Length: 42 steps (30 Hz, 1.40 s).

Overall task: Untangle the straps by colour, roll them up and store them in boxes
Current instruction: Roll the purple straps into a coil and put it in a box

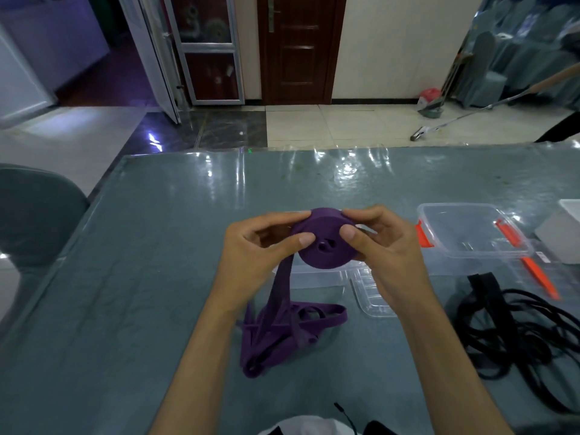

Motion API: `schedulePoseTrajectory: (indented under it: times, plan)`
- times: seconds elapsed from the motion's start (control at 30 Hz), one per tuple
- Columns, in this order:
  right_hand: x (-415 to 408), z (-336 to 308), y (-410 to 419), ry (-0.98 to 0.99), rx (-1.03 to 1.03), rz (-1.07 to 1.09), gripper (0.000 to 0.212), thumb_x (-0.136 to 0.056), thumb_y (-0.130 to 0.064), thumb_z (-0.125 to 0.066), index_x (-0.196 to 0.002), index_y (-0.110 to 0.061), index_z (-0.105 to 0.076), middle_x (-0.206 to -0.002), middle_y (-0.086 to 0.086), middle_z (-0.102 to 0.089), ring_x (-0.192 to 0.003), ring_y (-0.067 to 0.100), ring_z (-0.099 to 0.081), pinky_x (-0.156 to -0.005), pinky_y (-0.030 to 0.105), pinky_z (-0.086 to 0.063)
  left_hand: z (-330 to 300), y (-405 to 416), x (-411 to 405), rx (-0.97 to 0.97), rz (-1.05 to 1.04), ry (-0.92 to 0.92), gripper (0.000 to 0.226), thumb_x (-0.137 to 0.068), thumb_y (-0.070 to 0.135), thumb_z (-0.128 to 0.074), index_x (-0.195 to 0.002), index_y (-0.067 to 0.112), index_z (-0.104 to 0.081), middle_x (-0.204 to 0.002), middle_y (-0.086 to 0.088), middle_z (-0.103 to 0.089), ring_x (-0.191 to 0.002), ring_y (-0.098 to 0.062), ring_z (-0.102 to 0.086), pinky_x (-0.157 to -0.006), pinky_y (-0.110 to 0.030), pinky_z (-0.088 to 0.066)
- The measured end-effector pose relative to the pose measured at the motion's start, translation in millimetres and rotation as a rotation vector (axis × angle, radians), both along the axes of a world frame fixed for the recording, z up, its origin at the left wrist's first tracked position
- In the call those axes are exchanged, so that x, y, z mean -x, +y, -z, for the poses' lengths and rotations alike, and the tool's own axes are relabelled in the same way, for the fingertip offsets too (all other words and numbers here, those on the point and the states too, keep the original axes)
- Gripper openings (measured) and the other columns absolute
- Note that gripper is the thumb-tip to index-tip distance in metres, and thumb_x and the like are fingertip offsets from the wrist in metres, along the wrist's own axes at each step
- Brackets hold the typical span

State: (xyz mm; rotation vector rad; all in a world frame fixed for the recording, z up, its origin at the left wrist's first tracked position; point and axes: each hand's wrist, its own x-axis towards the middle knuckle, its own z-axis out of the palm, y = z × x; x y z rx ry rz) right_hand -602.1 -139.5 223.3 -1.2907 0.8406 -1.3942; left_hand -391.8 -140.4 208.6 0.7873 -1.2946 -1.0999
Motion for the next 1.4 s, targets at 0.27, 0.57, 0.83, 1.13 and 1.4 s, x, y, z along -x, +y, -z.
schedulePoseTrajectory:
  times: [0.27,0.57,0.83,1.13,1.4]
  plan:
    - [3.5,-8.0,-7.8,0.170,0.126,0.084,0.037,-0.078,-0.044,-0.092,-0.110,-0.037,-0.075,-0.104,0.004,-0.080,-0.095,0.027,-0.079,-0.079,0.040,-0.065,-2.1,2.6,7.6,0.026,-0.074,-0.059,0.035,-0.083,0.019,-0.091,-0.116,0.028,-0.082,-0.113,-0.004,-0.080,-0.107,-0.024,-0.078,-0.096,-0.036,-0.062]
    - [1.9,-15.3,-4.6,0.173,0.137,0.010,0.038,-0.075,-0.039,-0.096,-0.096,-0.035,-0.064,-0.103,0.008,-0.081,-0.094,0.026,-0.080,-0.078,0.029,-0.063,-20.6,0.2,3.3,0.099,-0.090,-0.005,0.035,-0.080,0.023,-0.094,-0.112,0.026,-0.078,-0.113,-0.004,-0.081,-0.102,-0.026,-0.079,-0.087,-0.033,-0.064]
    - [-4.0,-15.1,-2.4,0.145,0.196,0.068,0.033,-0.078,-0.021,-0.093,-0.094,-0.033,-0.067,-0.105,0.003,-0.081,-0.099,0.024,-0.080,-0.078,0.027,-0.063,-26.4,-1.7,-1.1,0.134,-0.138,-0.117,0.041,-0.075,0.026,-0.097,-0.111,0.034,-0.079,-0.105,0.002,-0.082,-0.097,-0.019,-0.079,-0.085,-0.022,-0.060]
    - [0.0,-13.9,-0.4,0.201,0.169,-0.011,0.052,-0.079,-0.029,-0.091,-0.127,-0.043,-0.075,-0.114,-0.005,-0.081,-0.105,0.017,-0.079,-0.086,0.025,-0.062,-17.9,0.5,-0.5,0.084,-0.076,-0.087,0.042,-0.075,0.035,-0.096,-0.111,0.036,-0.077,-0.106,0.001,-0.081,-0.102,-0.018,-0.078,-0.091,-0.023,-0.059]
    - [-0.9,-10.2,1.4,0.242,0.096,-0.022,0.020,-0.091,-0.039,-0.075,-0.111,-0.037,-0.077,-0.110,-0.004,-0.080,-0.106,0.015,-0.076,-0.089,0.021,-0.058,-11.6,0.6,6.3,0.133,-0.060,-0.137,0.039,-0.082,0.028,-0.093,-0.115,0.035,-0.074,-0.108,0.003,-0.078,-0.104,-0.021,-0.075,-0.091,-0.024,-0.058]
